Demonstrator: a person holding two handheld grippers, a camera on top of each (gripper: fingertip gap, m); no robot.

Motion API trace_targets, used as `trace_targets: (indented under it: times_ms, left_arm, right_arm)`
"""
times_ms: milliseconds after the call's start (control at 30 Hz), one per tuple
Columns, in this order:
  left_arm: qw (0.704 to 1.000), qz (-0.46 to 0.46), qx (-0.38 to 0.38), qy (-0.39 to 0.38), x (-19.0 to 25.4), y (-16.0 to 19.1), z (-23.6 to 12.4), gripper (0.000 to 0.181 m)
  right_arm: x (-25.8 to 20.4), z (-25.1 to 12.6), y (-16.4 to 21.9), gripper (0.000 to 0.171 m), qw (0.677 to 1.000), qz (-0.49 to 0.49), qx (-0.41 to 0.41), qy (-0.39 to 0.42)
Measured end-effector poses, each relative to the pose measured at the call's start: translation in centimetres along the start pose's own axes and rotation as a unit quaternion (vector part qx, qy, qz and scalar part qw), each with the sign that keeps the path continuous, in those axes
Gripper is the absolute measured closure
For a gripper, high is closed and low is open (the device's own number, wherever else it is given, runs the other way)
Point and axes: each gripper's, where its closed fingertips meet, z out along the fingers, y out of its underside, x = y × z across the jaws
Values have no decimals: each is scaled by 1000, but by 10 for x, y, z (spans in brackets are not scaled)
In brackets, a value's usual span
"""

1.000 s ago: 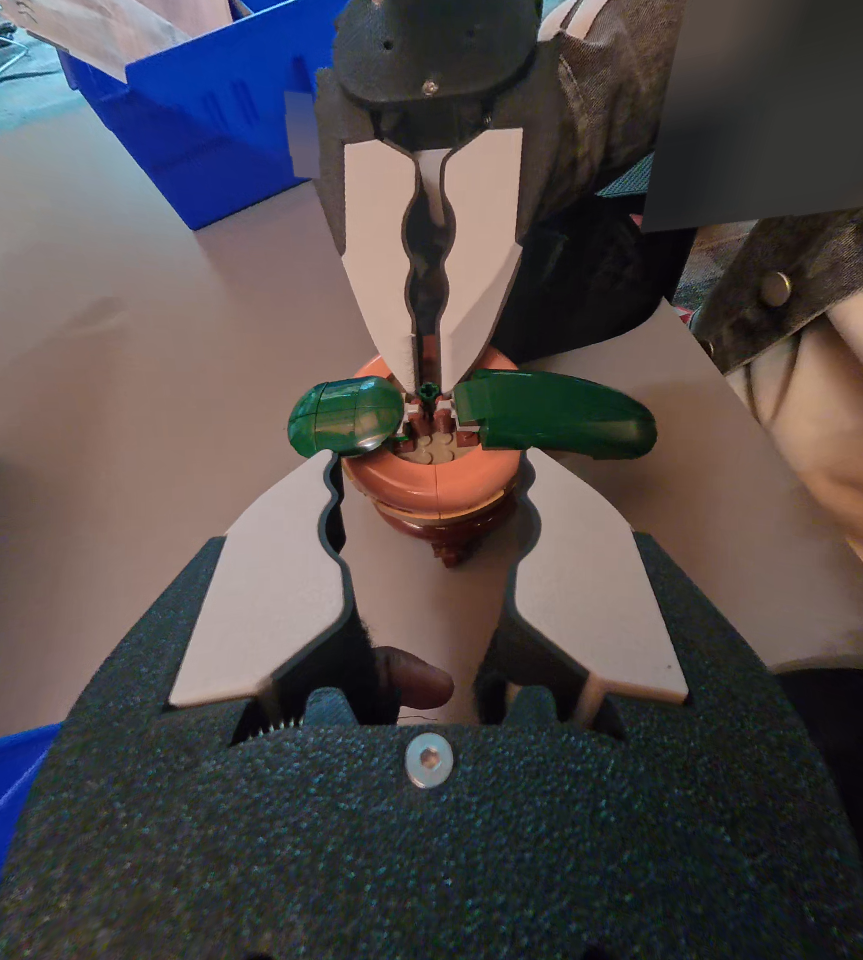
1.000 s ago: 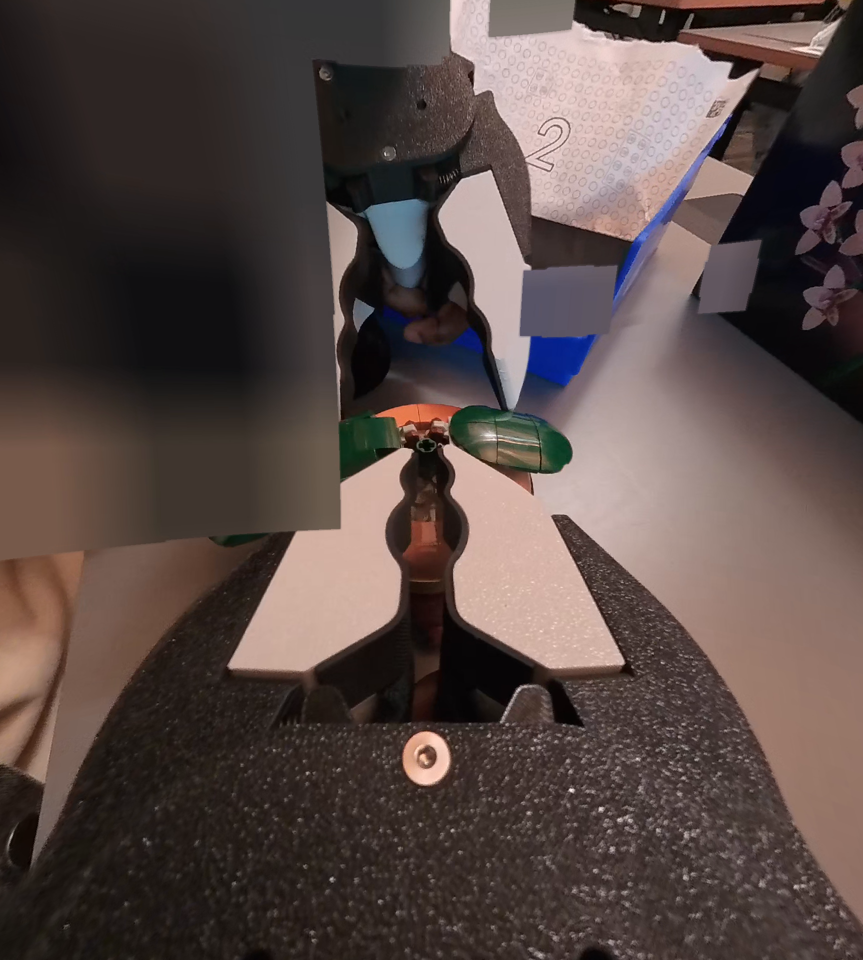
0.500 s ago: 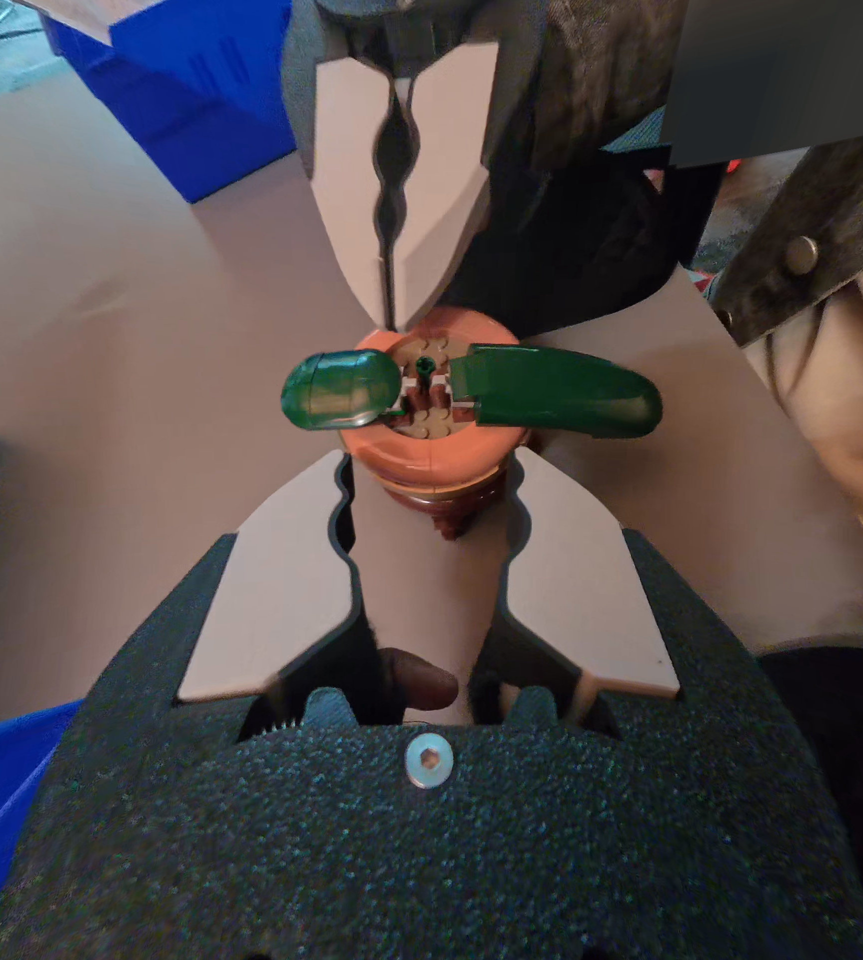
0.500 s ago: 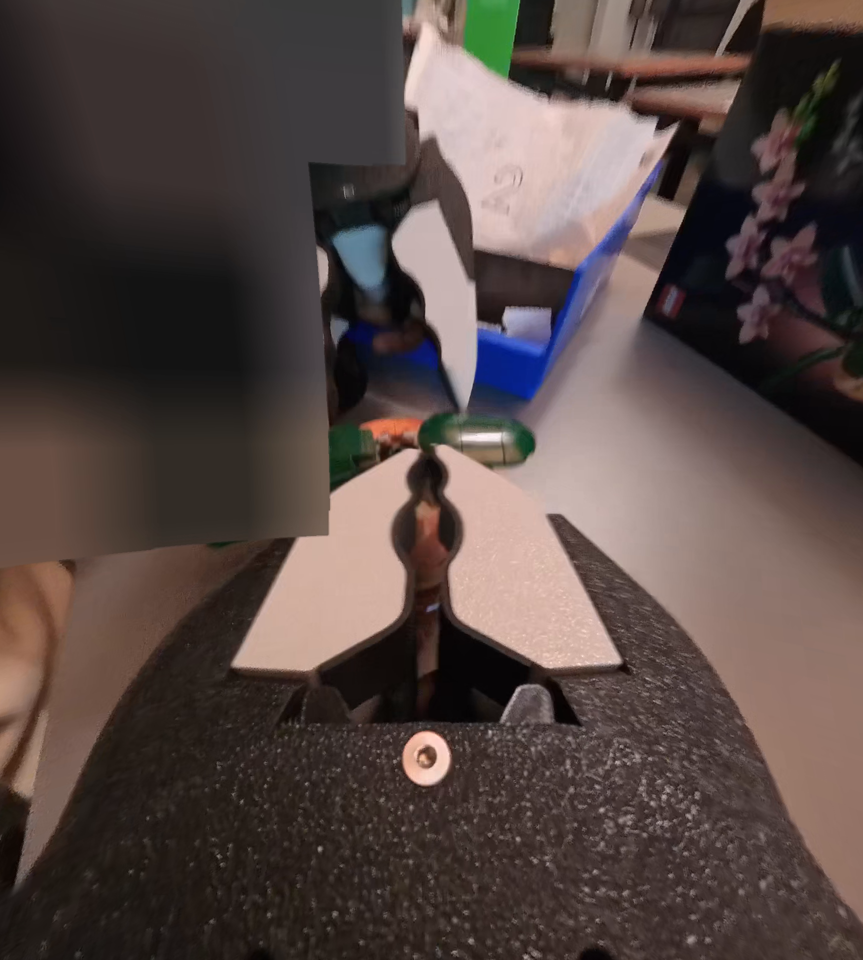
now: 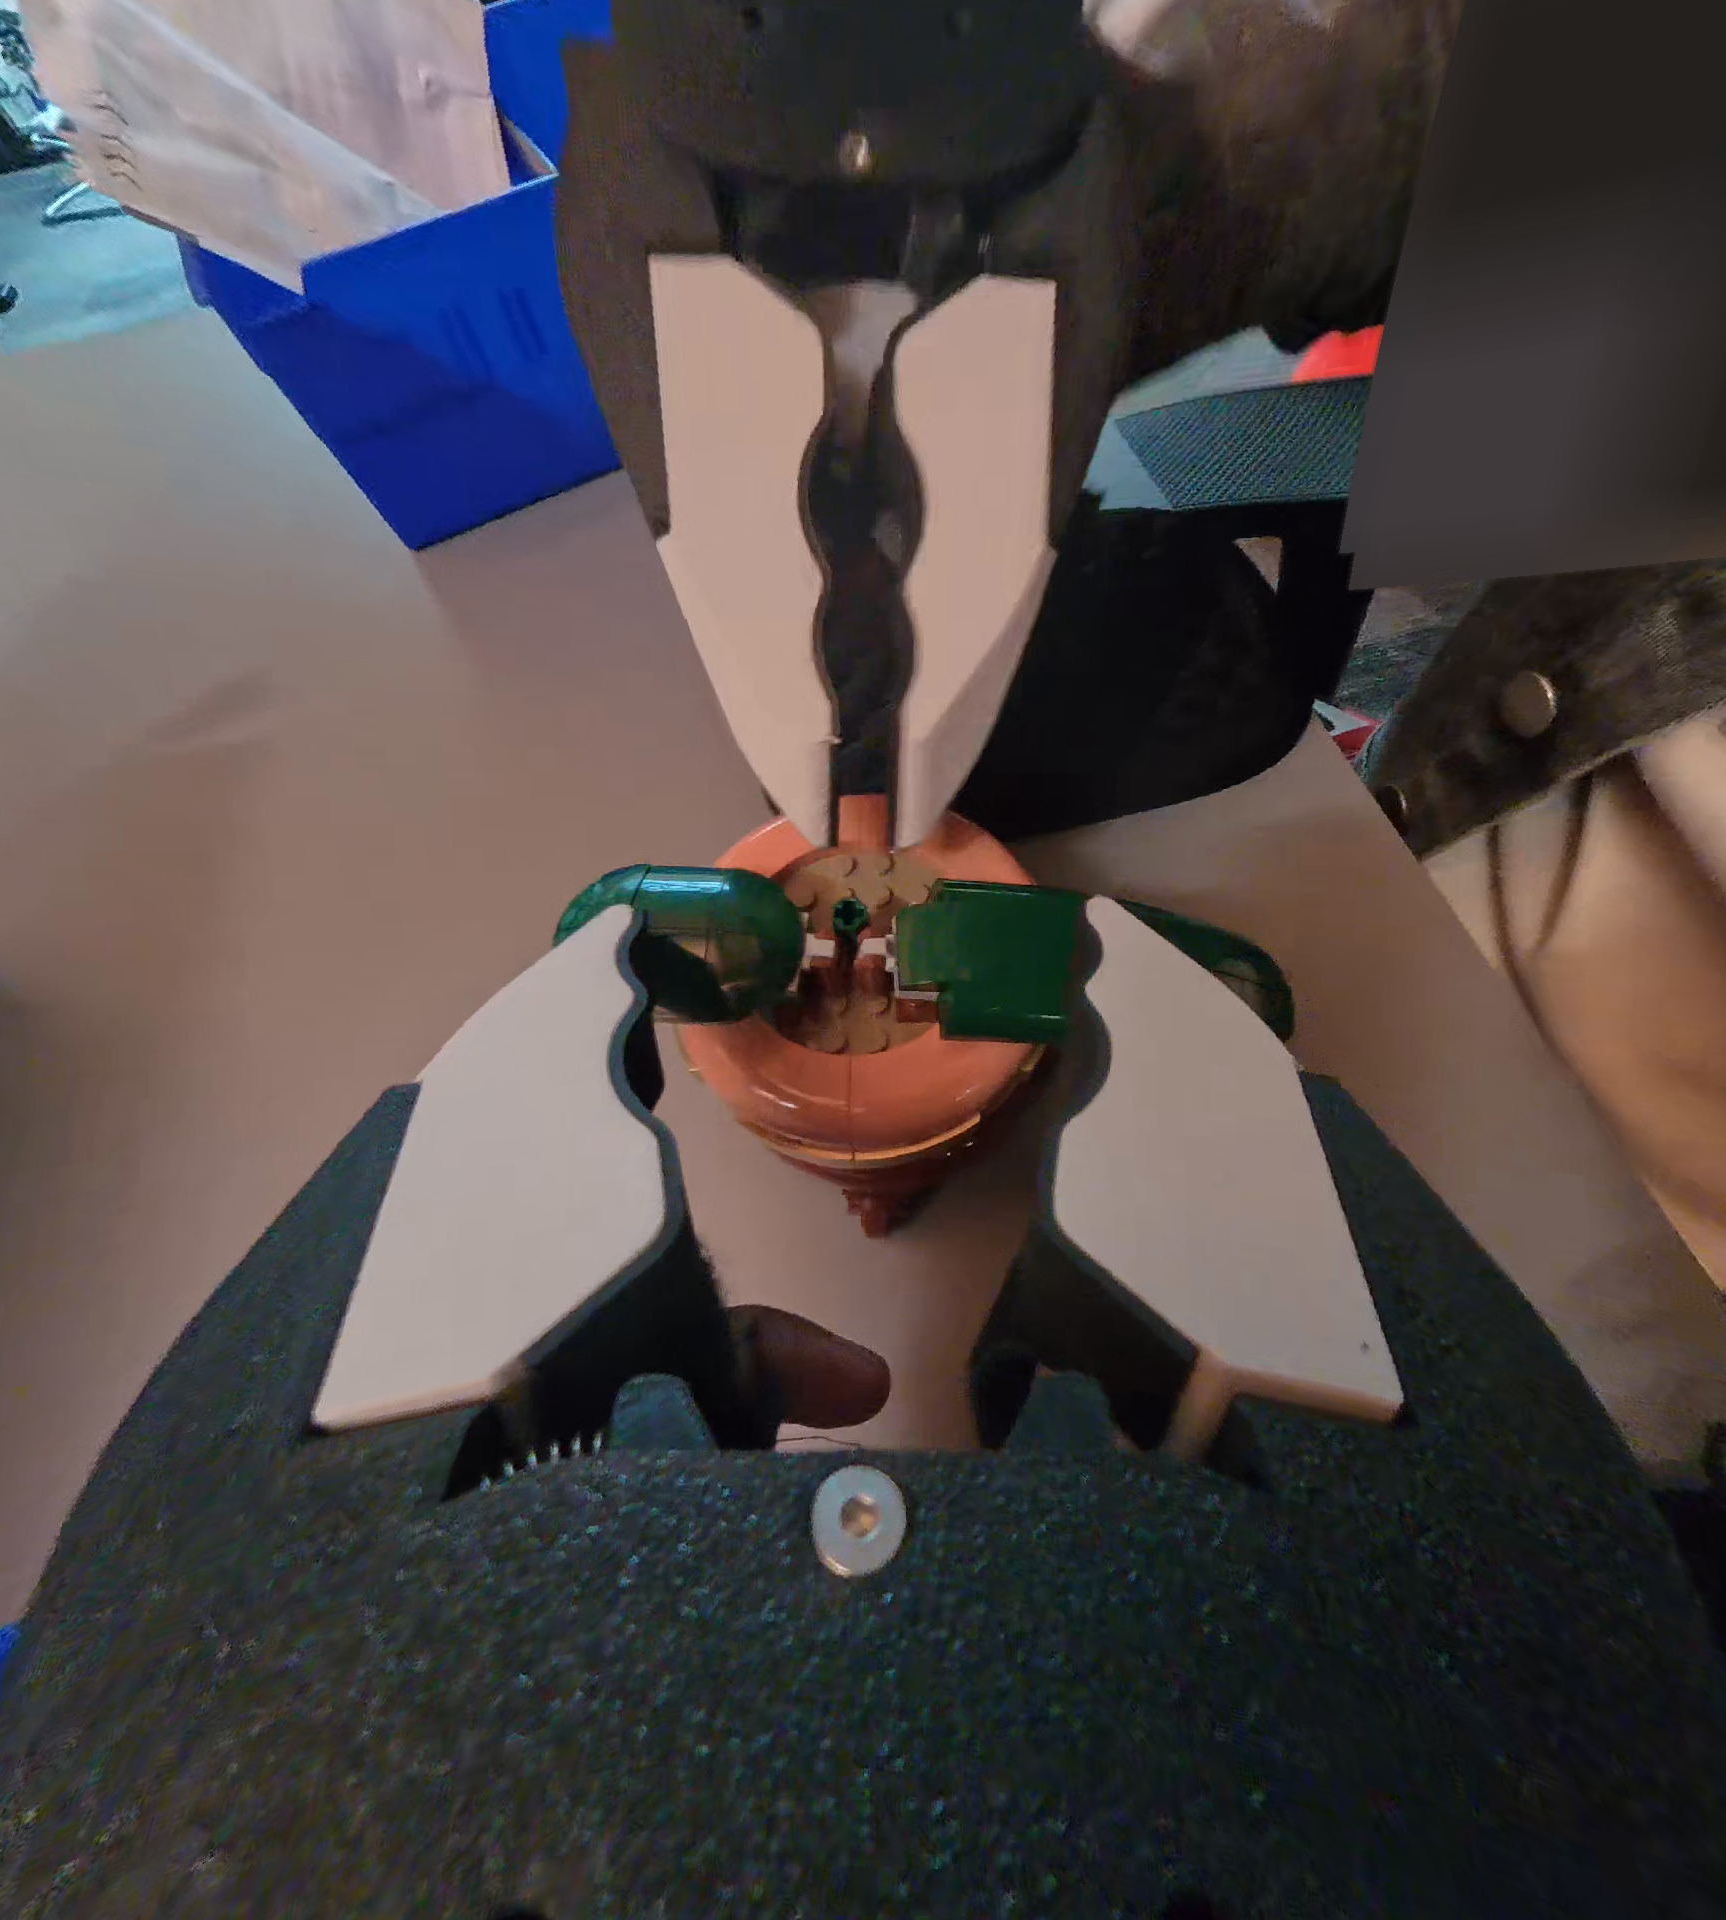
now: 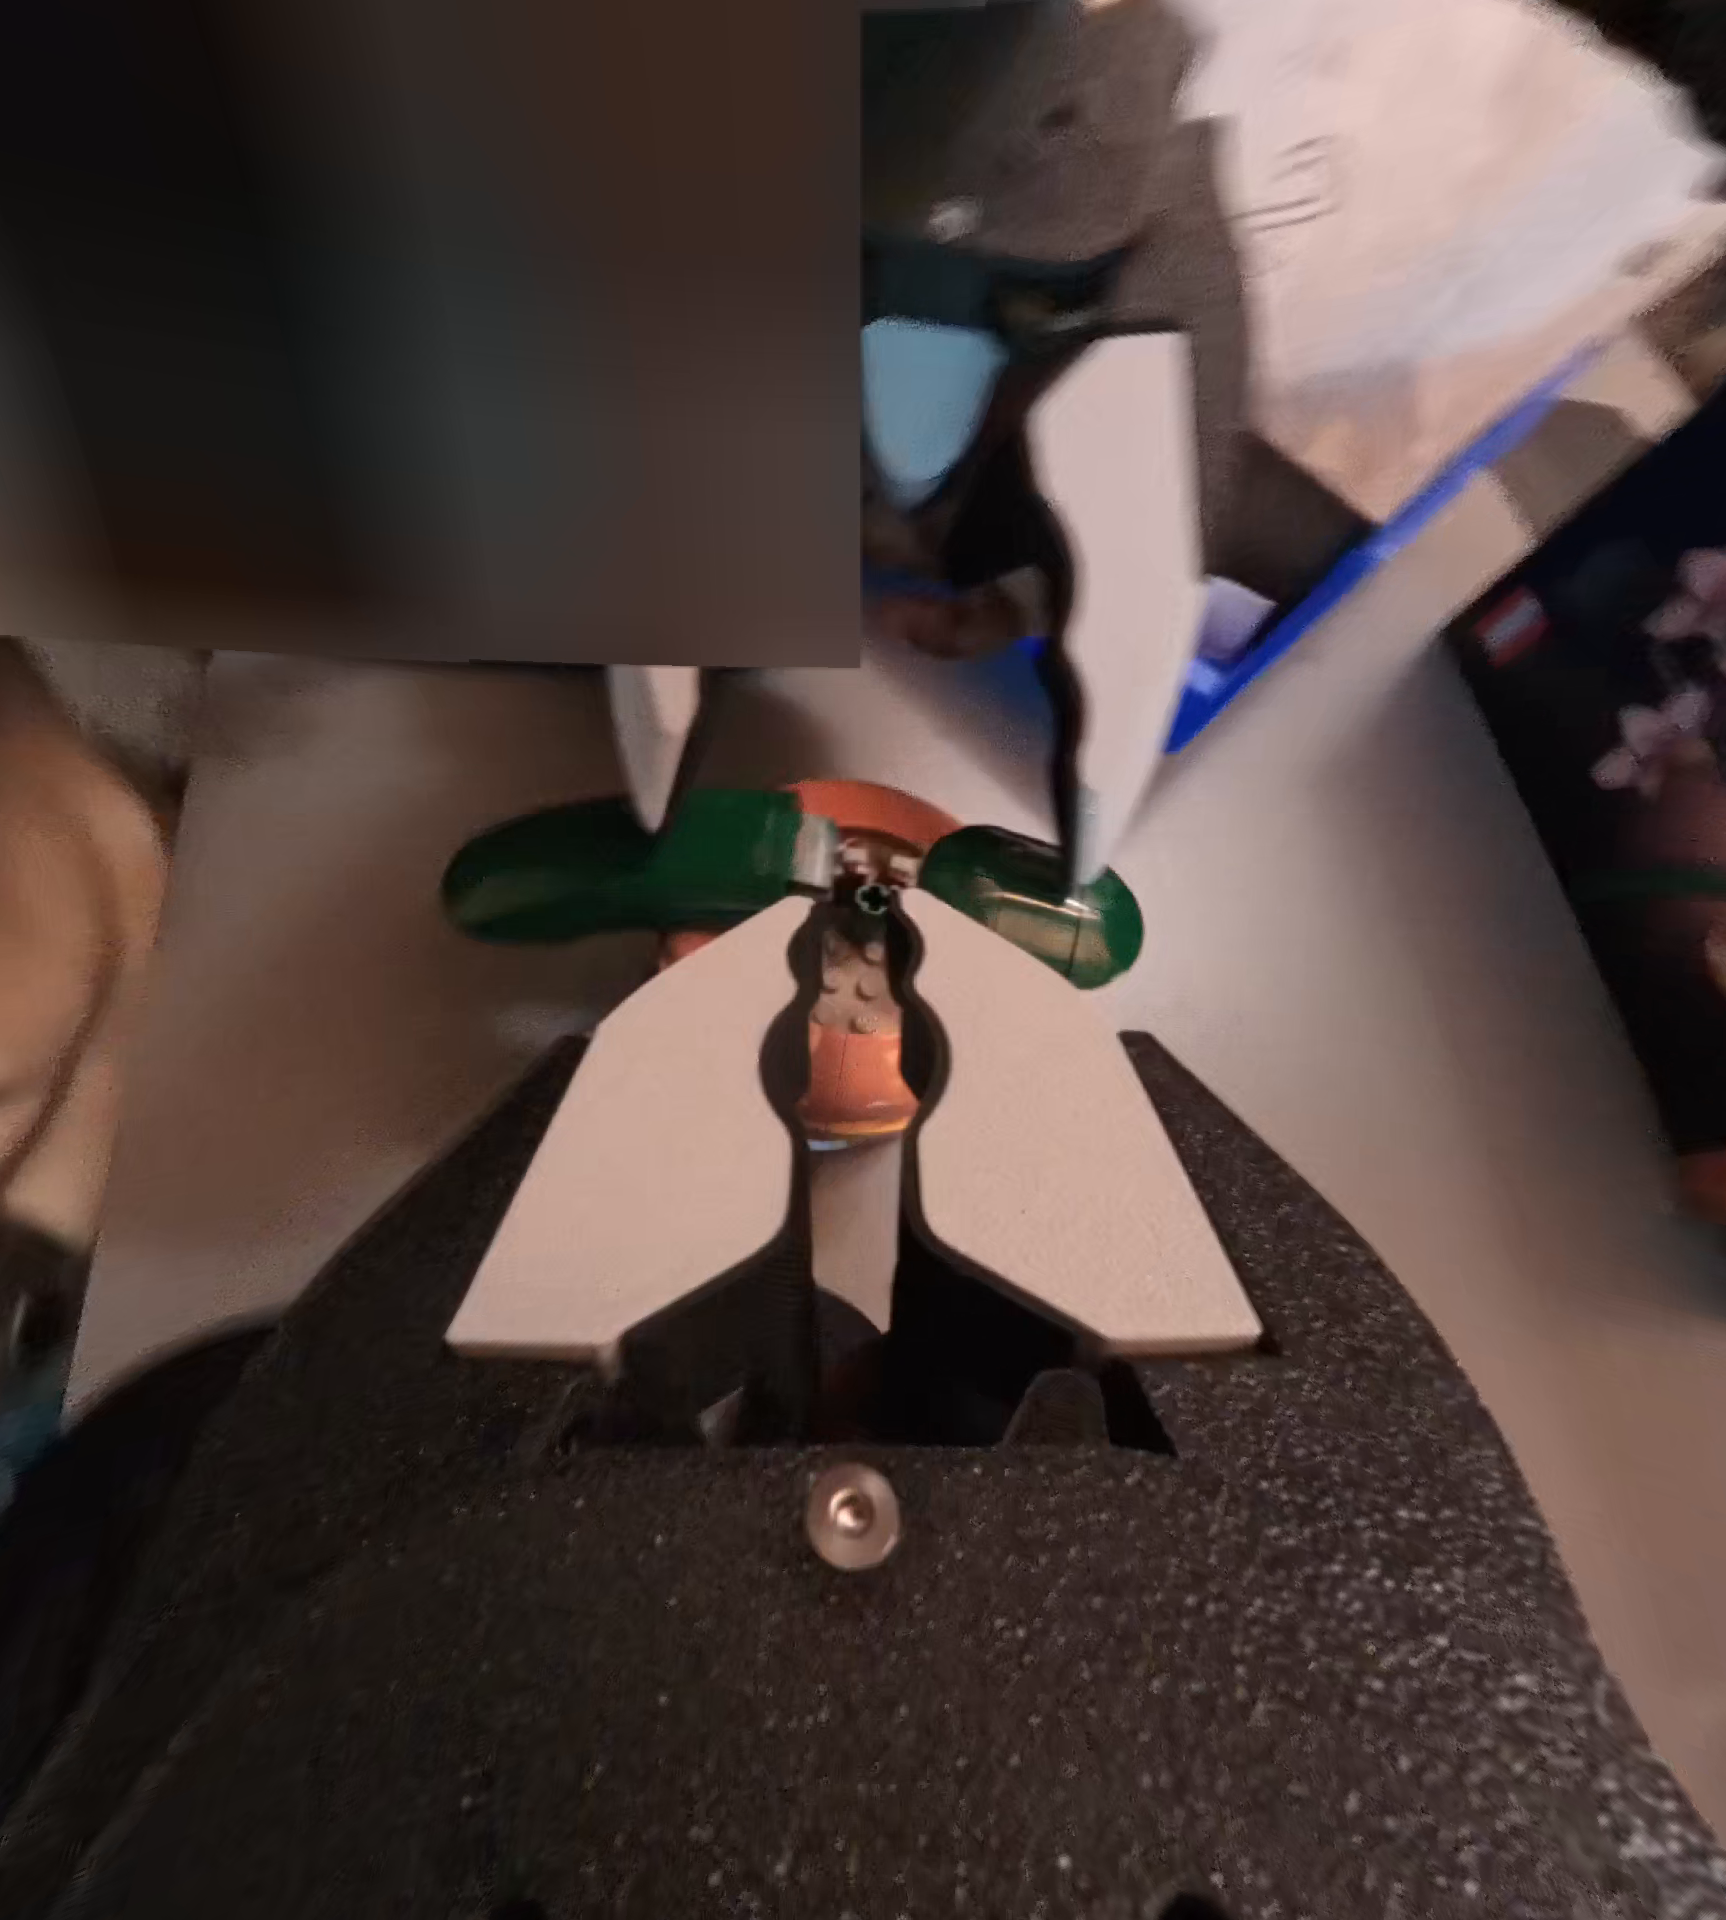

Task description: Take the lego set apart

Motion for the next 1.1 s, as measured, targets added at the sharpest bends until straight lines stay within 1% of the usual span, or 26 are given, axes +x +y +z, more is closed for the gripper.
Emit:
trace_targets:
  times_ms: [33, 67, 133, 200, 267, 333, 400, 467, 600, 667, 700, 767, 833, 900, 967, 1000, 1033, 1067, 1100]
  left_arm:
    - [1000, 2, -3, -5, -1, 0, -1, 105]
    - [1000, 3, -8, -7, -1, 2, -1, 105]
    - [1000, 4, -20, -9, -1, 5, -1, 103]
    - [1000, 3, -21, -10, -2, 5, -1, 104]
    - [1000, 4, -22, -11, -2, 6, -4, 104]
    - [1000, 5, -24, -15, -3, 7, -10, 106]
    - [1000, 3, -18, -15, -3, 5, -16, 110]
    - [1000, 5, -16, -13, -2, 4, -22, 119]
    - [1000, 2, -27, -10, -2, 11, -27, 155]
    - [999, 1, -36, -5, -1, 14, -22, 161]
    - [999, 4, -43, -6, -1, 16, -19, 164]
    - [998, 9, -60, -9, -2, 21, -17, 166]
    - [998, 3, -69, -7, -1, 24, -16, 170]
    - [997, -3, -76, -12, -3, 26, -15, 171]
    - [997, -9, -79, -16, -4, 25, -14, 172]
    - [996, -11, -83, -19, -4, 25, -14, 171]
    - [996, -11, -91, -24, -5, 26, -16, 169]
    - [994, -11, -102, -28, -5, 28, -19, 168]
    - [993, -14, -116, -32, -4, 31, -22, 165]
  right_arm:
    - [-2, -1, 0, 155, 998, -41, -39, -26]
    - [-2, -2, -1, 155, 993, -79, -69, -52]
    - [1, 0, -4, 155, 980, -147, -104, -84]
    - [4, 3, 1, 156, 962, -203, -141, -114]
    - [7, 3, 5, 153, 948, -231, -172, -134]
    - [12, 1, -1, 153, 948, -229, -164, -147]
    - [12, 0, -4, 145, 952, -206, -156, -165]
    - [5, -1, -1, 144, 948, -216, -154, -177]
    - [-4, 5, 11, 152, 941, -250, -162, -160]
    - [-1, 7, 6, 162, 943, -271, -143, -131]
    - [0, 6, 3, 163, 944, -273, -138, -122]
    - [2, 3, 2, 160, 949, -261, -136, -117]
    - [9, -1, 4, 152, 954, -242, -136, -111]
    - [19, -5, 14, 140, 965, -176, -161, -110]
    - [15, -10, 28, 138, 972, -67, -172, -145]
    - [9, -11, 32, 141, 973, -20, -159, -167]
    - [6, -10, 36, 140, 974, 5, -142, -175]
    - [7, -9, 40, 138, 979, 8, -122, -164]
    - [9, -8, 38, 130, 984, 7, -90, -150]
